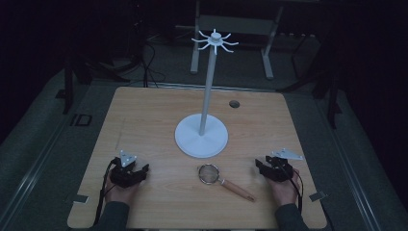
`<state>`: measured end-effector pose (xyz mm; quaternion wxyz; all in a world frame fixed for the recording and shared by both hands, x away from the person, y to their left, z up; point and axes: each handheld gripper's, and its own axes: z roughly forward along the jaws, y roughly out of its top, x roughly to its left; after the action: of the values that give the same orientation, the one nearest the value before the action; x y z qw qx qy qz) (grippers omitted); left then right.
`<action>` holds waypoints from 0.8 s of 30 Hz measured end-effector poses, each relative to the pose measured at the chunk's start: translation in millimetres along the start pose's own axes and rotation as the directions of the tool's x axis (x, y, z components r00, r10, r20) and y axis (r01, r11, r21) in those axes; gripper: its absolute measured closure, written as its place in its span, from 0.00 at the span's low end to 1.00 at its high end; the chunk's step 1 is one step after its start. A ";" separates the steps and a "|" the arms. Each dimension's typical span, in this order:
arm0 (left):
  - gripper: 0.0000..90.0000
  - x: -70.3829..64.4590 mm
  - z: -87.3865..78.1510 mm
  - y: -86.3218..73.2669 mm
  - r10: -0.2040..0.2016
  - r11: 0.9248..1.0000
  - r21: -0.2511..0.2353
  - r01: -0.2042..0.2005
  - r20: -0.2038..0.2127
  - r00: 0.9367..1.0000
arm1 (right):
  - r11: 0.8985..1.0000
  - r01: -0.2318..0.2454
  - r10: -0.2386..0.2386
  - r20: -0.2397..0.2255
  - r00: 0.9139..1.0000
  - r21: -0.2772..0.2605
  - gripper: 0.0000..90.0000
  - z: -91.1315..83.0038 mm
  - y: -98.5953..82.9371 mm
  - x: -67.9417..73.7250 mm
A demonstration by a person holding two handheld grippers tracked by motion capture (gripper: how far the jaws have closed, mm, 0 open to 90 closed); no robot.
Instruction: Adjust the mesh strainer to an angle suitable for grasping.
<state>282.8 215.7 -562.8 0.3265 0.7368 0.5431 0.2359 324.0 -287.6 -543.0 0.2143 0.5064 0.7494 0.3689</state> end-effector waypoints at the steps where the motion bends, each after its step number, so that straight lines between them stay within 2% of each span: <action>1: 0.45 0.0 0.0 0.0 0.000 1.000 0.000 0.000 0.000 1.000 | 1.000 0.000 0.000 0.000 1.000 0.000 0.56 0.0 0.0 0.0; 5: 0.45 -0.6 0.0 -0.1 0.001 1.000 0.000 -0.001 0.003 1.000 | 1.000 0.014 -0.016 -0.061 0.998 -0.025 0.60 -19.7 -1.2 10.4; 7: 0.45 -0.8 0.1 -0.1 0.003 1.000 0.000 -0.003 0.002 1.000 | 0.999 0.017 -0.019 -0.072 0.997 -0.028 0.60 -23.4 -3.2 13.3; 8: 0.45 -0.8 0.0 -0.3 0.004 1.000 0.000 -0.004 0.003 1.000 | 0.999 0.031 -0.034 -0.097 0.995 -0.030 0.60 -29.8 -7.6 19.2; 9: 0.45 -0.8 0.0 -0.3 0.004 1.000 0.000 -0.004 0.003 1.000 | 0.999 0.031 -0.034 -0.097 0.995 -0.030 0.60 -29.8 -7.6 19.2; 12: 0.45 -1.1 -0.4 -0.5 0.007 1.000 0.002 -0.007 0.004 1.000 | 0.998 0.048 -0.051 -0.141 0.989 -0.029 0.59 -39.2 -14.9 28.9; 15: 0.45 -1.1 -0.4 -0.5 0.006 1.000 0.002 -0.007 0.004 1.000 | 0.998 0.065 -0.068 -0.161 0.985 -0.020 0.57 -42.2 -19.4 33.9; 16: 0.45 -1.1 -0.4 -0.5 0.007 1.000 0.002 -0.007 0.004 1.000 | 0.996 0.089 -0.088 -0.176 0.980 -0.005 0.55 -44.6 -25.1 39.5; 17: 0.45 -1.1 -0.4 -0.5 0.007 1.000 0.002 -0.007 0.004 1.000 | 0.996 0.089 -0.088 -0.176 0.980 -0.005 0.55 -44.6 -25.1 39.5; 19: 0.45 -1.2 -0.3 -0.5 0.006 1.000 0.001 -0.006 0.003 1.000 | 0.992 0.123 -0.118 -0.185 0.976 0.019 0.50 -44.6 -32.2 46.0; 24: 0.45 -1.2 -0.4 -0.5 0.006 1.000 0.002 -0.006 0.004 1.000 | 0.989 0.144 -0.134 -0.209 0.969 0.036 0.44 -43.7 -39.2 53.5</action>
<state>281.9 214.8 -562.8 0.3261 0.7393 0.5403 0.2347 249.0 -261.7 -542.6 0.1477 0.4169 0.8103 0.3843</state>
